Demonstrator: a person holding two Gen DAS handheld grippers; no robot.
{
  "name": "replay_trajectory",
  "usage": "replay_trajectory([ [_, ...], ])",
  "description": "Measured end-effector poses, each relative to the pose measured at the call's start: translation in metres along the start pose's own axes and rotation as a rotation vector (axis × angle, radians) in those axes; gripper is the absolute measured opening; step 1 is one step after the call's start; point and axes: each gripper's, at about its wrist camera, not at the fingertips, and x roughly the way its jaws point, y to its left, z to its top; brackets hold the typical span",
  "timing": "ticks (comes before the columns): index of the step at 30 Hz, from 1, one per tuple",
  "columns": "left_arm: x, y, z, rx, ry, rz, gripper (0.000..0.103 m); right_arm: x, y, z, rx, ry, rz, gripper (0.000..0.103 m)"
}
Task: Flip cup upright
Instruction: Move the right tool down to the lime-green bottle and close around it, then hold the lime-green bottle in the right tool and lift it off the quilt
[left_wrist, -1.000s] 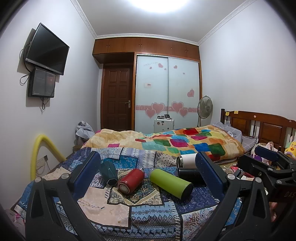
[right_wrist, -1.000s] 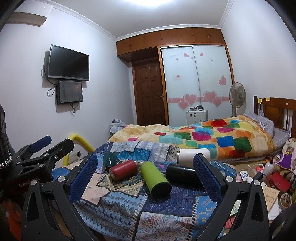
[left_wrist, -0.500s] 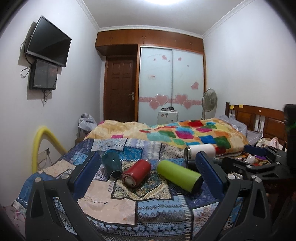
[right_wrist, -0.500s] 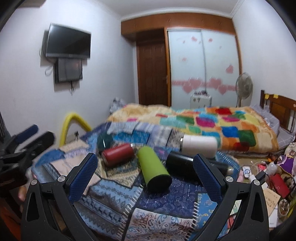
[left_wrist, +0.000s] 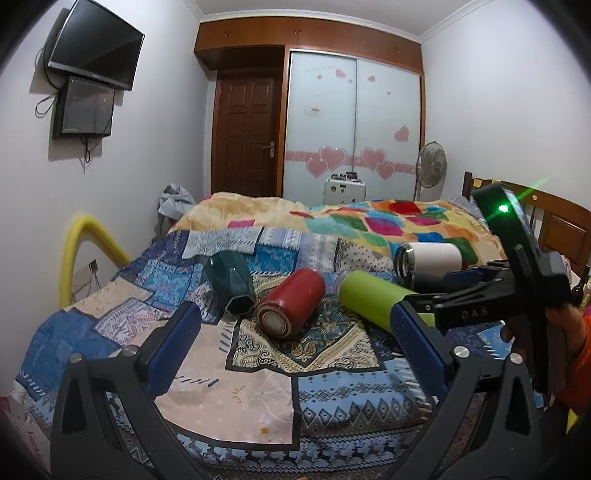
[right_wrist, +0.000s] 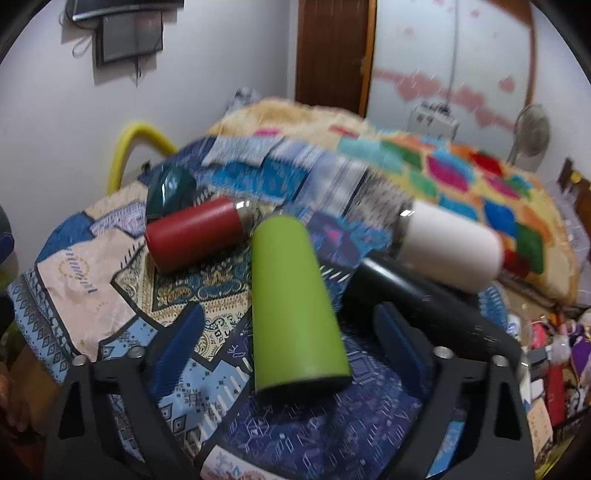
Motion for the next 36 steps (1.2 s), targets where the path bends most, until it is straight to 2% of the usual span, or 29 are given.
replay_trajectory([
  [3, 0.008, 0.003, -0.003, -0.009, 0.02, -0.002, 0.103, 0.017, -0.002, 0.003, 0.005, 0.072, 0.035, 0.082],
  [5, 0.012, 0.005, -0.005, -0.012, 0.026, -0.002, 0.103, 0.025, -0.003, 0.005, -0.004, 0.108, 0.041, 0.073],
  [13, 0.018, 0.006, -0.008, -0.007, 0.032, -0.005, 0.103, 0.051, -0.008, 0.013, -0.017, 0.217, 0.072, 0.07],
  [20, 0.02, 0.004, -0.009, -0.001, 0.031, 0.0, 0.103, 0.071, -0.003, 0.011, -0.049, 0.292, 0.064, 0.067],
  [22, 0.02, 0.003, -0.009, 0.003, 0.031, 0.001, 0.103, 0.072, -0.003, 0.01, -0.053, 0.291, 0.058, 0.062],
  [36, 0.018, -0.002, -0.007, 0.012, 0.03, 0.004, 0.103, 0.061, 0.0, 0.005, -0.041, 0.237, 0.077, 0.062],
])
